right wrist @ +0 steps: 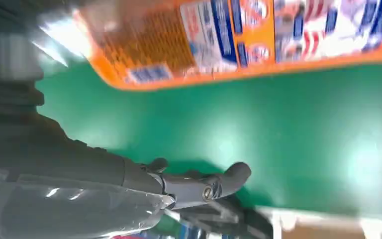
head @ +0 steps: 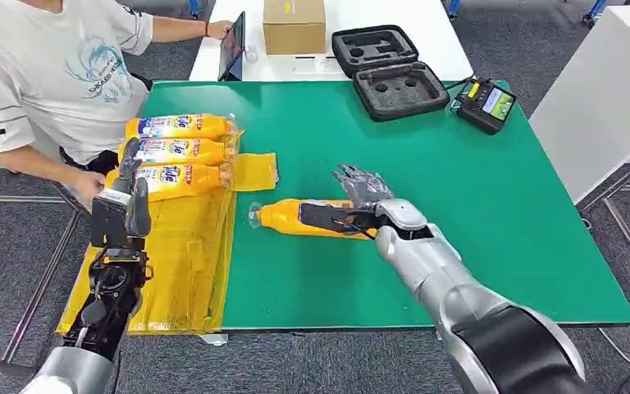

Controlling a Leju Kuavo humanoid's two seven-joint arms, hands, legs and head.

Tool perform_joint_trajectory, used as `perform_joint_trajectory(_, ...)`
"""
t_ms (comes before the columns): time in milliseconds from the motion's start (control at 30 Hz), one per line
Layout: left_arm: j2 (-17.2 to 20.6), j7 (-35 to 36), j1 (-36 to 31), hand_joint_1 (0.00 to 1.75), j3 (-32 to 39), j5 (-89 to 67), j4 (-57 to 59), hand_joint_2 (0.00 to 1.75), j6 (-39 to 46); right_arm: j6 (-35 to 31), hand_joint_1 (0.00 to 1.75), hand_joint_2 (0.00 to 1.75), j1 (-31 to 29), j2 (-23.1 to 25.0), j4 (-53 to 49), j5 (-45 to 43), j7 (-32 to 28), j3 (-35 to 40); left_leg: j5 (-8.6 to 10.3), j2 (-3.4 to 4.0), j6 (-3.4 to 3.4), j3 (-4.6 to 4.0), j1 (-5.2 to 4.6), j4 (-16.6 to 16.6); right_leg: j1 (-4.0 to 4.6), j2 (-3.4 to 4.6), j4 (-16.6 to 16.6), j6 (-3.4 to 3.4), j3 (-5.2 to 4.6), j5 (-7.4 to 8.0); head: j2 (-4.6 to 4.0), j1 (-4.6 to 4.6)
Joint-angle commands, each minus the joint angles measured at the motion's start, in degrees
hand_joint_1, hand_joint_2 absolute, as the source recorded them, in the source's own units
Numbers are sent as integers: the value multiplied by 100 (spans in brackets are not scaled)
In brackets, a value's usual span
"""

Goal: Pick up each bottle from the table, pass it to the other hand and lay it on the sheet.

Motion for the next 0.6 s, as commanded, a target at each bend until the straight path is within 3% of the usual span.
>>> perform_joint_trajectory(33,-99,26,-466,0,13,-8,641,0,-98,709,0,175,-201,-73,814,-385,-83,-289,-11,-23,-4,26,3,3,2,-13,0,-2,34,-15,0,-2)
perform_joint_trajectory(367,-69,26,-575,0,-9,120,921,0,-248,1143,0,175,79,-159,921,-664,9,-582,-7,-17,-5,25,3,-3,3,-10,-8,-3,29,-10,0,-2)
perform_joint_trajectory(400,-78,26,-576,0,2,126,907,0,-227,1144,35,175,100,-166,908,-679,8,-599,-3,-18,-4,19,2,-3,2,-12,-7,-2,21,-8,0,0)
perform_joint_trajectory(433,-92,26,-575,0,9,161,917,0,-268,1140,134,175,127,-177,897,-673,8,-596,-7,-22,-5,26,4,-2,3,-14,-7,-3,30,-12,0,-2)
perform_joint_trajectory(467,-106,26,-570,0,8,155,914,0,-246,1075,173,175,172,-193,862,-692,-13,-622,-3,-15,-3,15,2,-2,2,-8,-5,-2,15,-7,0,-2)
perform_joint_trajectory(600,-106,26,-570,0,8,155,914,0,-246,1075,173,175,172,-193,862,-692,-13,-622,-6,-18,-4,25,3,-2,3,-11,-7,-2,27,-10,0,0)
